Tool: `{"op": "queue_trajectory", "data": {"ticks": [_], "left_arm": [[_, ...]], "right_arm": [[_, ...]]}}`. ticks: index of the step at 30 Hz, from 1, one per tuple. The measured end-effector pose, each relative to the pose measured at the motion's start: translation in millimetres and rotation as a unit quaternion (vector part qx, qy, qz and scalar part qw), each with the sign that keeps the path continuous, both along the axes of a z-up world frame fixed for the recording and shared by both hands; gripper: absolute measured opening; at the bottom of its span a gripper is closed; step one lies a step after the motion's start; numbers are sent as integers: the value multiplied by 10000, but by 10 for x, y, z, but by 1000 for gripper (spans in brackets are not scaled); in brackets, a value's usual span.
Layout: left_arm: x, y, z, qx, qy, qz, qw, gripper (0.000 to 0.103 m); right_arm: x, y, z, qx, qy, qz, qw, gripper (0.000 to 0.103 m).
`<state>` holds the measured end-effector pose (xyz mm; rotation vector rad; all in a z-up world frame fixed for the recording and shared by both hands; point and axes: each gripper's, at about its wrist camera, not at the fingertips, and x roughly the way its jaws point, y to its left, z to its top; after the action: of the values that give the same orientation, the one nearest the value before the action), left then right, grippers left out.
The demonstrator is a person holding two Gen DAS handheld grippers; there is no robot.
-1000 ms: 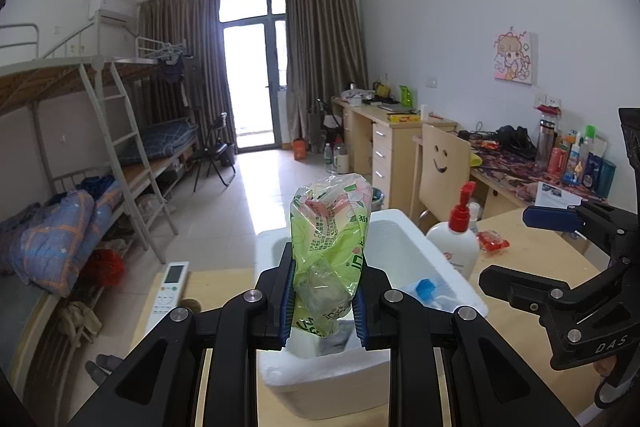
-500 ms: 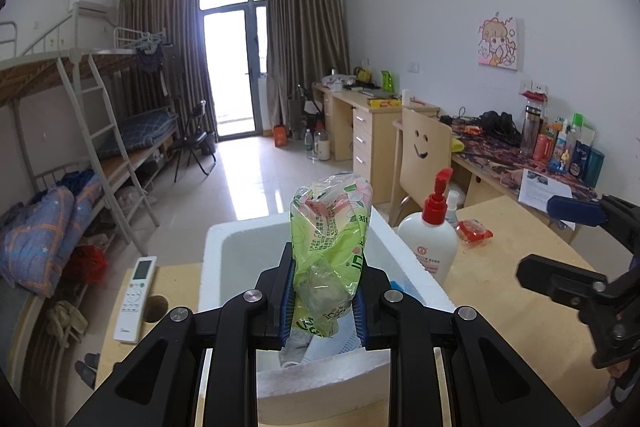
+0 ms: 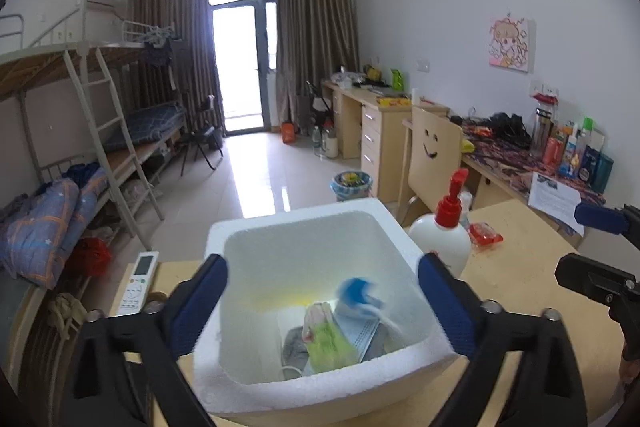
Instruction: Organize soft objects
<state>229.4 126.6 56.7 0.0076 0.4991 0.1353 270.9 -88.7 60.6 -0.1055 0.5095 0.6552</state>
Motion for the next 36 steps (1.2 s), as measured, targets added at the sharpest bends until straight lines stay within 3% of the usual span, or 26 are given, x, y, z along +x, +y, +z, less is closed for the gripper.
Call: {"op": "queue_trajectory", "data": {"ticks": [19,36], "left_arm": [[-145,-68,108,128,-102,185,9997,102],[-767,-268,382,293,-519,221,9980,102]], "right_arm": [[-121,-72,80,63,-90,31,9999,98],[-632,-205,300,252,-392,68,9989,98]]}}
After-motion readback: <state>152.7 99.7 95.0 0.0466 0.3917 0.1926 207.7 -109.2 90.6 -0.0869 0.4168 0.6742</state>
